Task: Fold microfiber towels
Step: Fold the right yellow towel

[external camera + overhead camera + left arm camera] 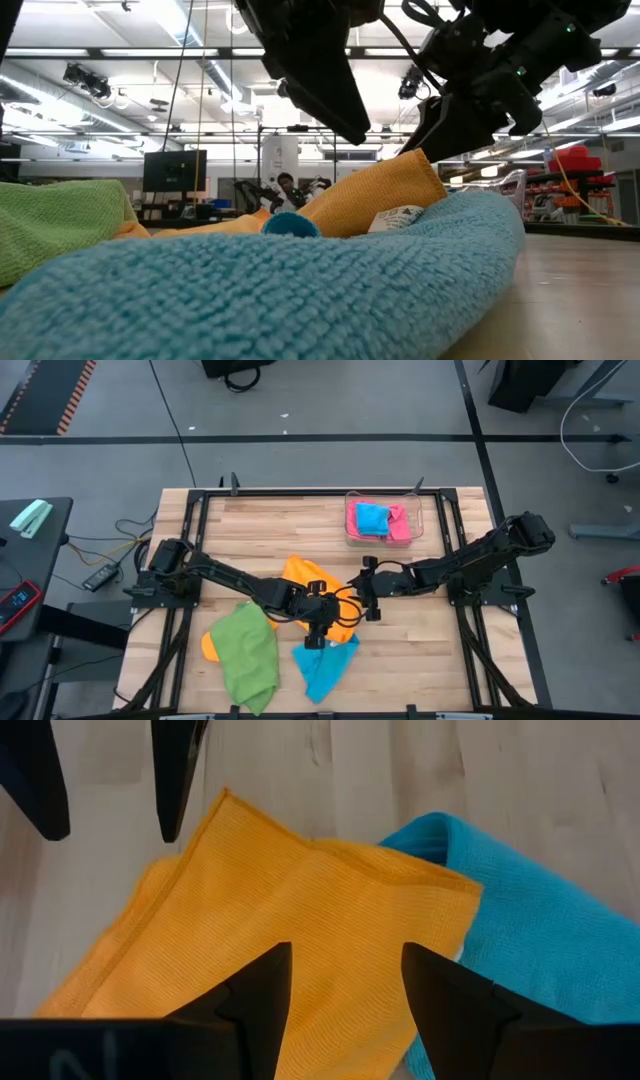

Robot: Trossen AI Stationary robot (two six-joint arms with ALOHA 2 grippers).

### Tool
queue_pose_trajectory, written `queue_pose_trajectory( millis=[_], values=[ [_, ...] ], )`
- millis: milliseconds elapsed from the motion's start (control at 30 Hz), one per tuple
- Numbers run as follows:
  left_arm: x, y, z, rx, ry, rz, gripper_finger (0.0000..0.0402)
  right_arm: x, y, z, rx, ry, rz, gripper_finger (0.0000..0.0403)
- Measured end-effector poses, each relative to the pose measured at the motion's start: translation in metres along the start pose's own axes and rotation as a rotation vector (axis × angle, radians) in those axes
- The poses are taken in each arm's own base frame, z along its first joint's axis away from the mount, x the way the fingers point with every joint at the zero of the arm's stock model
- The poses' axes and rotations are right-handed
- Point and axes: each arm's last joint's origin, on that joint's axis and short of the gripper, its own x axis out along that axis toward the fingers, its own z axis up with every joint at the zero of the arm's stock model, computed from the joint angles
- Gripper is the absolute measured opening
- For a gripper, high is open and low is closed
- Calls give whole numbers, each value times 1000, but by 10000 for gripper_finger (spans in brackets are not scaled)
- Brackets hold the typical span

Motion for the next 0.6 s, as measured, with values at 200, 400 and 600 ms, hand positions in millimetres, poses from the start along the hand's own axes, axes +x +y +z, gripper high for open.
queue_pose_trajectory(
  millis=[200,400,600],
  values=[
    [0,-1,0,-34,0,-14,196,0,0,0,2,-3,0,201],
    [-2,-13,3,14,-36,-114,184,0,0,1,4,-9,0,201],
    [-6,-32,6,108,-115,-156,189,0,0,1,22,-9,-1,201]
  ],
)
